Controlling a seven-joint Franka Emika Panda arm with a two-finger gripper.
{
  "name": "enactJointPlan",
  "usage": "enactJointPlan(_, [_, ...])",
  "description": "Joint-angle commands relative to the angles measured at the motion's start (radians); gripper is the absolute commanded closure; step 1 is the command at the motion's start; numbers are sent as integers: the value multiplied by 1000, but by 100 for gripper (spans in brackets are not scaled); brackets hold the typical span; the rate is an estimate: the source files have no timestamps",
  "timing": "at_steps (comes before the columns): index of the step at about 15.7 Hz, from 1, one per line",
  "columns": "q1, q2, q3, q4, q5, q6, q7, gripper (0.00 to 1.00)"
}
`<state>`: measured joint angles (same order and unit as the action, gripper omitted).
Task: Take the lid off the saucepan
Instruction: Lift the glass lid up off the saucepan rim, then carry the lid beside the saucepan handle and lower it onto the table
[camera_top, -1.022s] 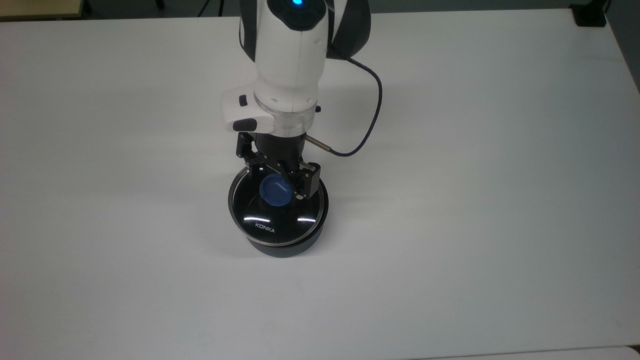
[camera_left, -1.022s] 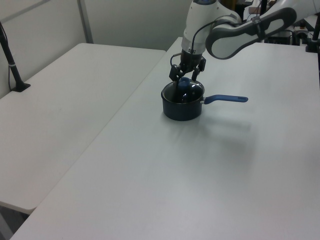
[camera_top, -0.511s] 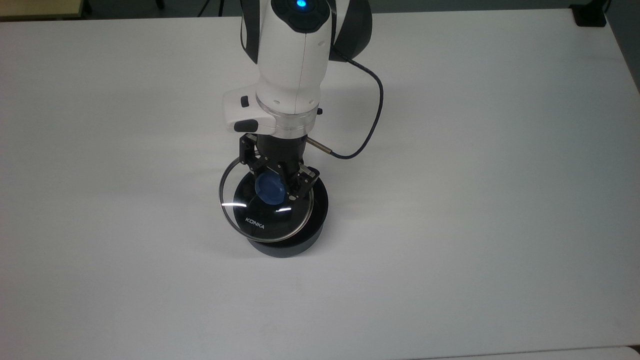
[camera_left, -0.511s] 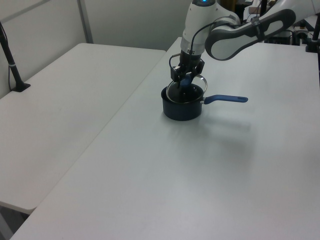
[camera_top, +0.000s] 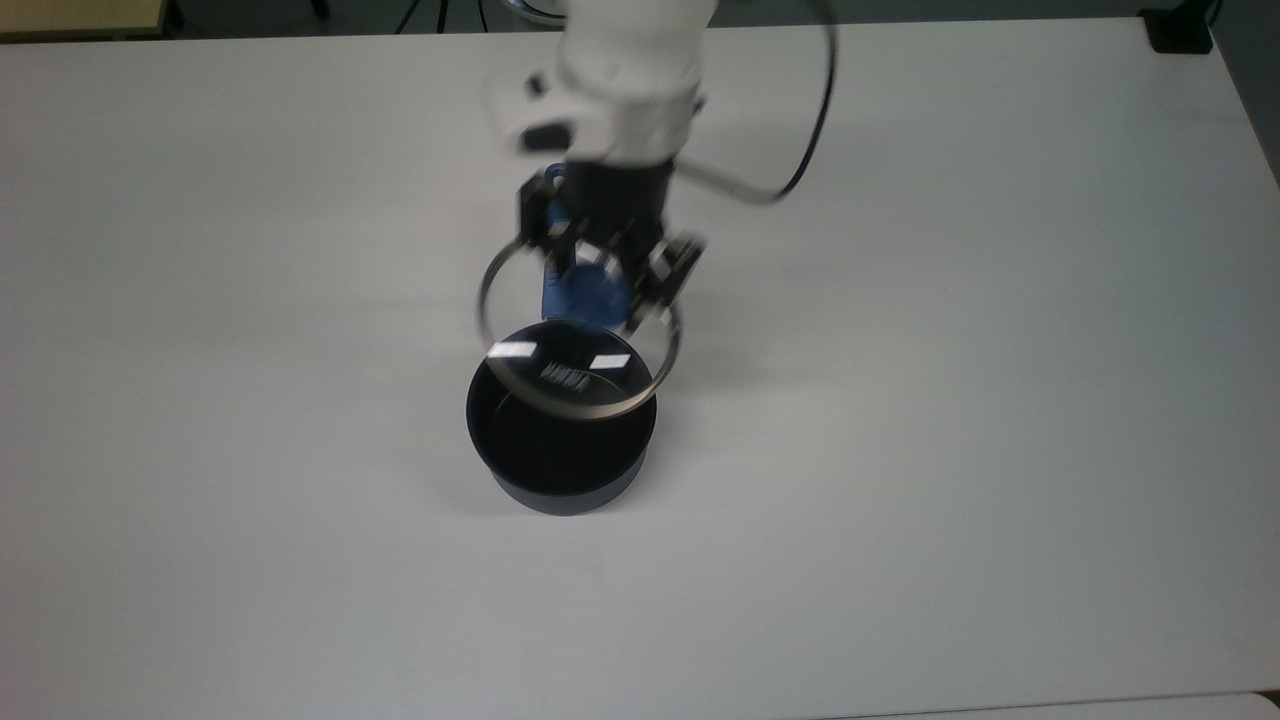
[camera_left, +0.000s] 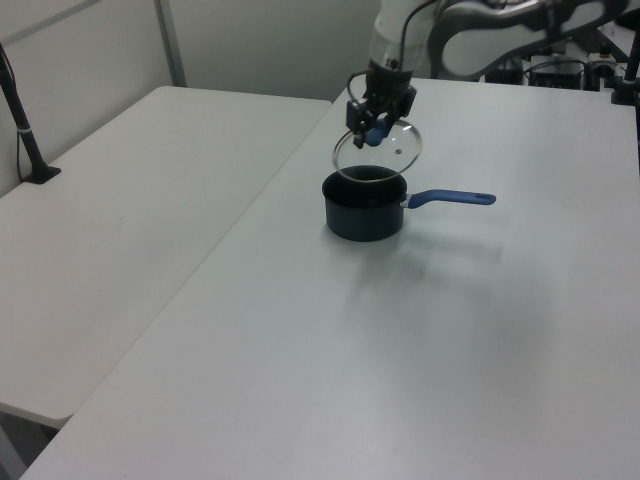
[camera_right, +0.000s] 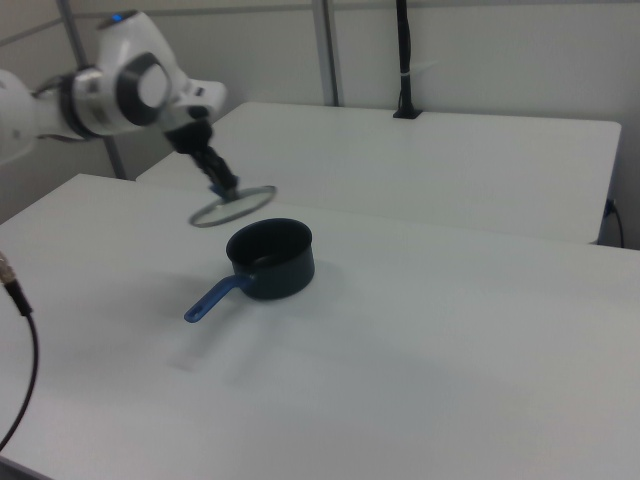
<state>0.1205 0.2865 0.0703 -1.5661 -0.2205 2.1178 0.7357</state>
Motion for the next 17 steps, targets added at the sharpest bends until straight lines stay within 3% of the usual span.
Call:
enactJointPlan(1, [-8,-254,81,-268,84,-84,-203,55])
enactJointPlan(3, [-12,-317,111,-349,142,-151,-312,55])
enactJointPlan(7, [-10,-316,141,-406,220,-278,-433,55])
enactJointPlan(12, [-12,-306,152,-532,222,-268,-501,55])
enactJointPlan(17, [-35,-259,151,-568,207,-242,-530,55])
